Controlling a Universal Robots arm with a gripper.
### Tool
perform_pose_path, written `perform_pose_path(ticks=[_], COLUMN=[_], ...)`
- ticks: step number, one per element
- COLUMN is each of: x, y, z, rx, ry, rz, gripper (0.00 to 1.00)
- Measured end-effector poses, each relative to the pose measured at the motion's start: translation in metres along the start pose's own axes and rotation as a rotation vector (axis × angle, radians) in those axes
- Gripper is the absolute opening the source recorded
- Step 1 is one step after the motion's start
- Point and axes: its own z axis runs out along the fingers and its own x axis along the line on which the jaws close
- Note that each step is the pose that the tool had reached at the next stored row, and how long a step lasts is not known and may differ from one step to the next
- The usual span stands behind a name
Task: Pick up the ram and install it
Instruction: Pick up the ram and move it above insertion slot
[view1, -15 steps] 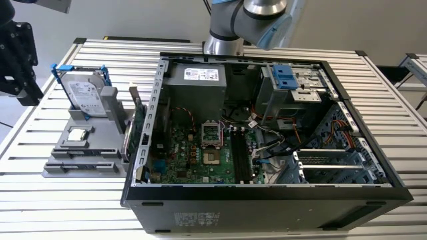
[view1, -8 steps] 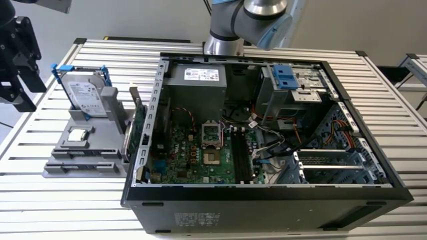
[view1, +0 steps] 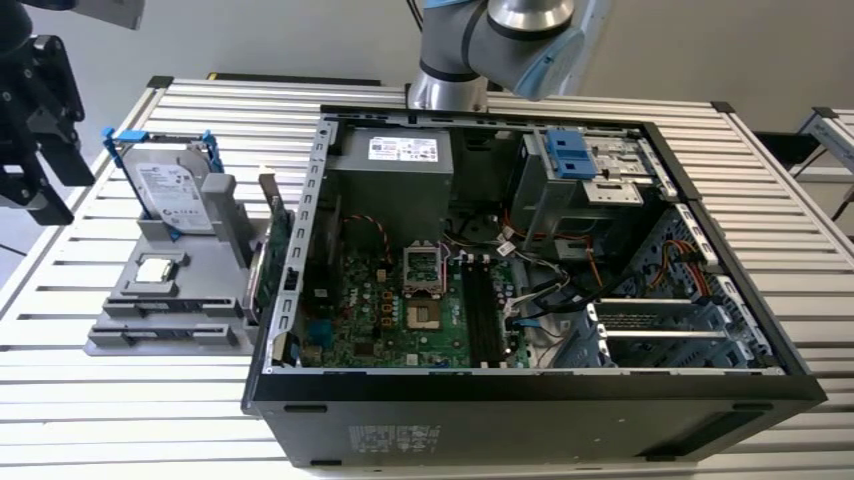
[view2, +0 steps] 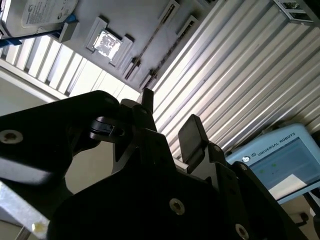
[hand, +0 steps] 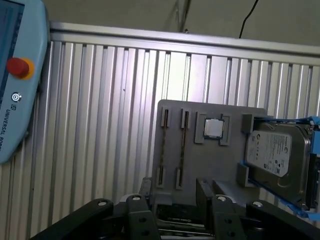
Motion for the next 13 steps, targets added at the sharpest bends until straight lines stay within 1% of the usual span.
perform_pose_path(ticks=[3,8,13], x=[0.0000,0.0001,0.0001], y=[-0.0001,-0.0003,-0.0005], z=[0.0021,0.0067,0.0110], rx=[0.0005,0.0045,0.0052], ry=[-0.0005,-0.0005,0.0014], rz=[0.014,0.018,0.025], gripper=[1.00,1.00,1.00])
